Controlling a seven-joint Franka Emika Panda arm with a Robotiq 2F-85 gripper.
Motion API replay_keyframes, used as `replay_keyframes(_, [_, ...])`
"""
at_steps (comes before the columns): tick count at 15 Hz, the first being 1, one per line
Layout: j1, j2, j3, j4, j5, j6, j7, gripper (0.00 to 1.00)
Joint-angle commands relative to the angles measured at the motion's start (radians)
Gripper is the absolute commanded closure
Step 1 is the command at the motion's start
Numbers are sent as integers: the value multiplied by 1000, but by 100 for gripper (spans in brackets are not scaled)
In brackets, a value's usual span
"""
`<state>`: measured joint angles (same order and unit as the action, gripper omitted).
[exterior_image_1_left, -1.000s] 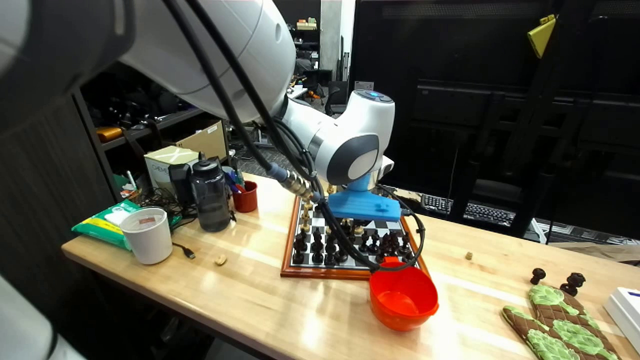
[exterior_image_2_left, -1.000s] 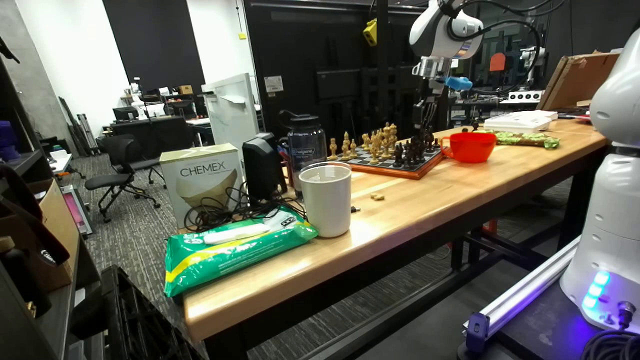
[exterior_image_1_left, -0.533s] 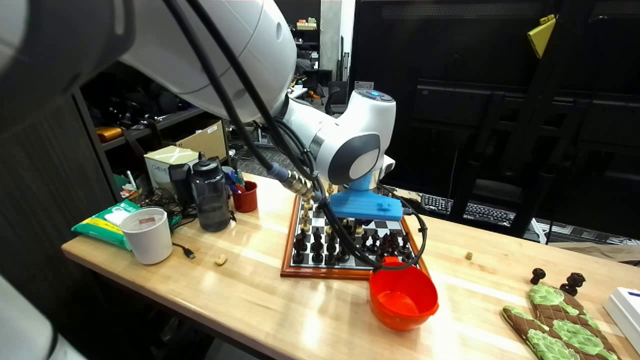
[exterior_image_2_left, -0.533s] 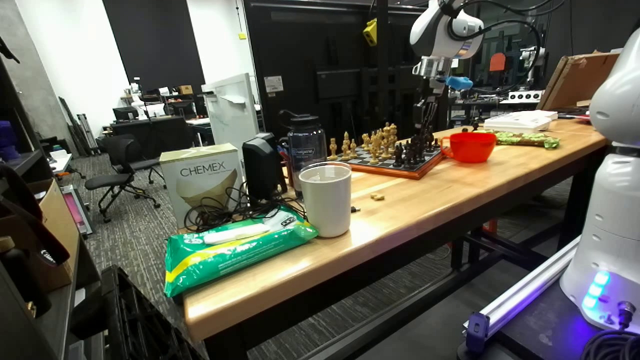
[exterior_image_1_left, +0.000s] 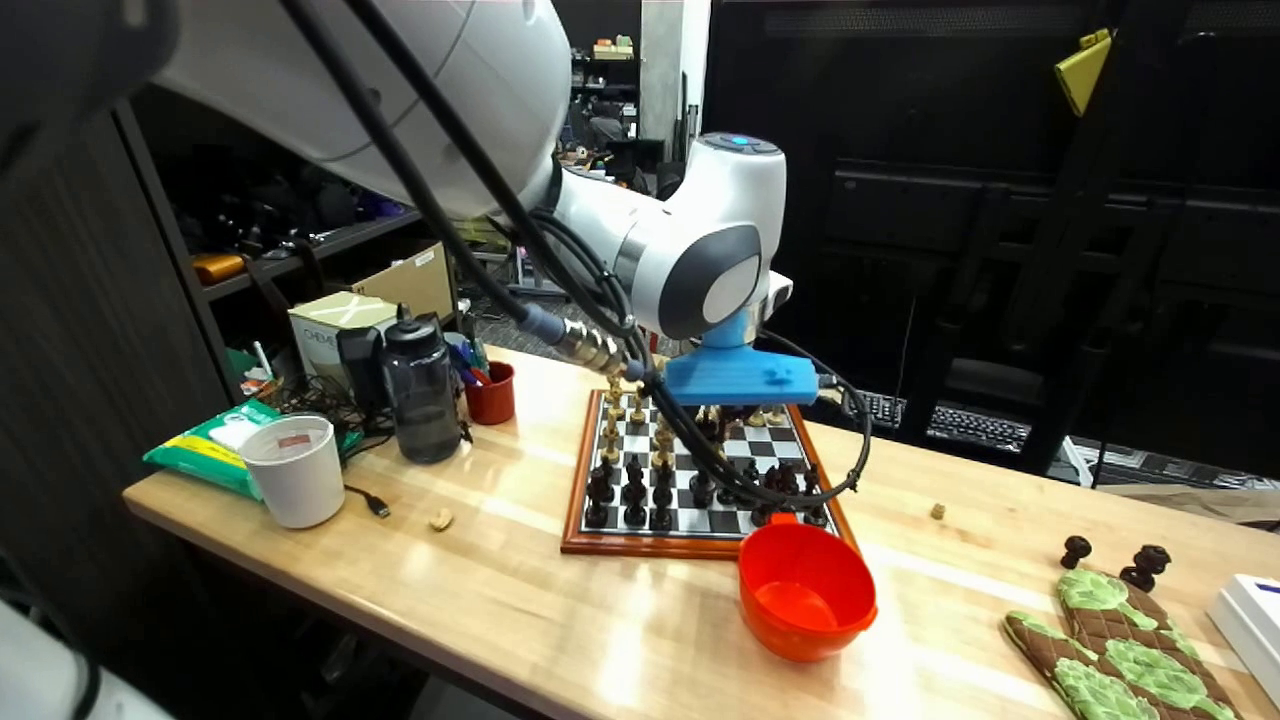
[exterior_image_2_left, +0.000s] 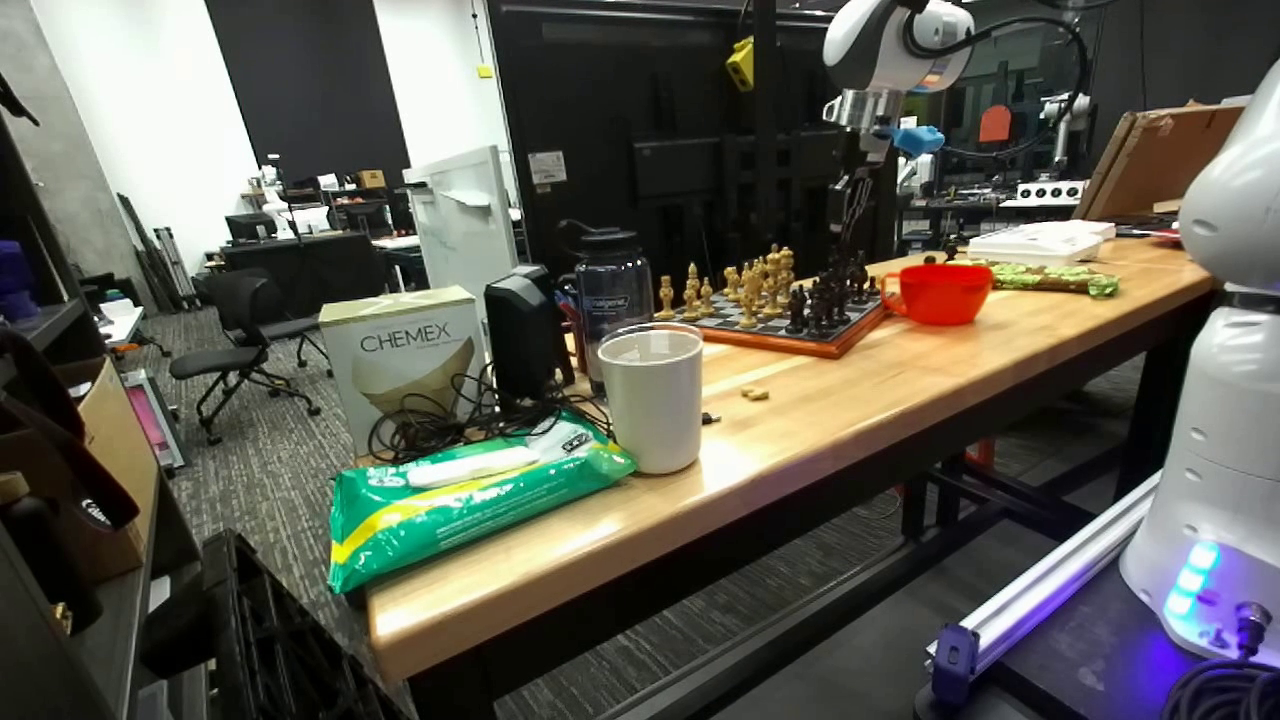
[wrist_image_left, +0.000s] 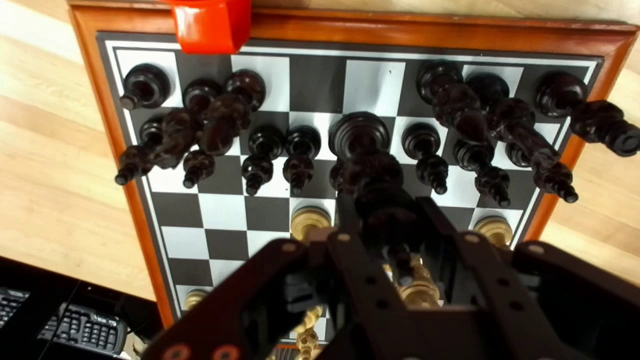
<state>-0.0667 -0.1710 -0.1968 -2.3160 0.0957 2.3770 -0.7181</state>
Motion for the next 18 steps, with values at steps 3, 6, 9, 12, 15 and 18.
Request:
replay_keyframes(3, [-3,-69,17,-12,-44,-2,22,92])
replay_keyframes(6, [-1,-86,20,-13,-56,0,23,92])
replay_keyframes(9, [3,-101,22,-11,-62,-5,26,92])
replay_keyframes(12, [6,-116,25,-3,-65,-16,32,92])
replay_keyframes(15, [13,-106,22,27,-52,-42,25,92])
replay_keyframes(18, [17,-80,21,68,-50,-77,23,92])
